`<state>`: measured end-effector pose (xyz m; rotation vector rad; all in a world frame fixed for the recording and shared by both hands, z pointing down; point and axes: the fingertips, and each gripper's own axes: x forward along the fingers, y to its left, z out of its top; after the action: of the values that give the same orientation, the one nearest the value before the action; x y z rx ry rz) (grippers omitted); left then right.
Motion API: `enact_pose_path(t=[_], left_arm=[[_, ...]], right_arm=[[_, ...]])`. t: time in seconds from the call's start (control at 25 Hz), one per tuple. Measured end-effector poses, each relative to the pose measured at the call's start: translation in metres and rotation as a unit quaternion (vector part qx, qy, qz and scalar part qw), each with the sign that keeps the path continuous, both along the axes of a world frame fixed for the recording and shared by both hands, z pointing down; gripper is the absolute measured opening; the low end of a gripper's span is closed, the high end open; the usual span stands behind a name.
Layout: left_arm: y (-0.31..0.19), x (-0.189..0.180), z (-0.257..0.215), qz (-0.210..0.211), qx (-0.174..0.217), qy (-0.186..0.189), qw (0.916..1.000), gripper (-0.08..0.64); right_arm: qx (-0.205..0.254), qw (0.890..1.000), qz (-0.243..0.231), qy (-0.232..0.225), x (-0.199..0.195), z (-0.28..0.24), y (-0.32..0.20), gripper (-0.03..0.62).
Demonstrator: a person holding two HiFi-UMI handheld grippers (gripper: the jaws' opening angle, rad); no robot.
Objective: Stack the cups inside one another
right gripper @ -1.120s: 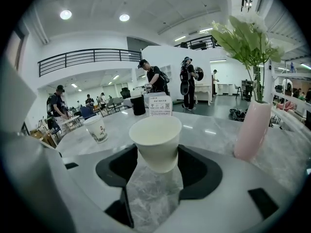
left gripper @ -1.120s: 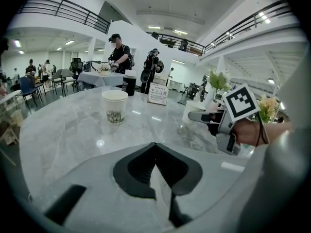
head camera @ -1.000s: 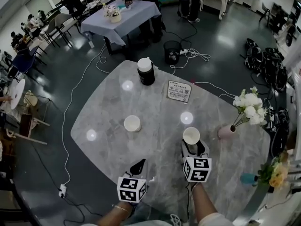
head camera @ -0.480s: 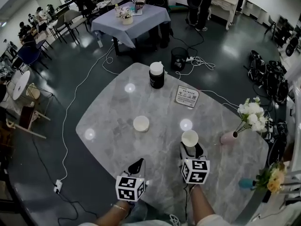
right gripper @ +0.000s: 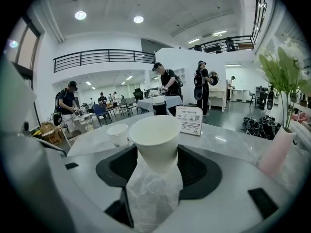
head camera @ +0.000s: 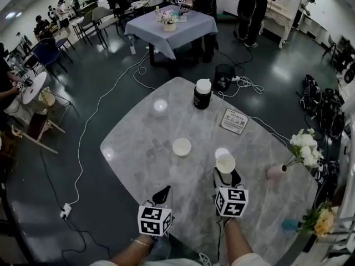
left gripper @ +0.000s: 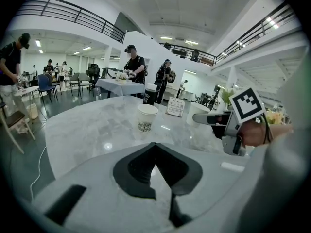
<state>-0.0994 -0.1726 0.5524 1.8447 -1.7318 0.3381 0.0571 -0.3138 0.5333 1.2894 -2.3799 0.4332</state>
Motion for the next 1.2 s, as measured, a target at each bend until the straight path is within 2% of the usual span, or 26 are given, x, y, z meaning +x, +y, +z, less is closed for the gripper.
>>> enact_pose_path(t=[0.6, 1.2], left_arm=[[0.017, -0.047, -0.01, -0.045, 0.01, -0.001, 0.999, 0.0], [0.033, -0.076, -0.012, -0.075, 0.008, -0.003, 0.9972, 0.0]], right_arm=[[0.012, 0.999, -0.047, -0.007, -0.065, -0.019, 0.001, 0.235], [0.02, 0.995, -0.098, -0.009, -0.124, -0.031, 0.001, 0.235]])
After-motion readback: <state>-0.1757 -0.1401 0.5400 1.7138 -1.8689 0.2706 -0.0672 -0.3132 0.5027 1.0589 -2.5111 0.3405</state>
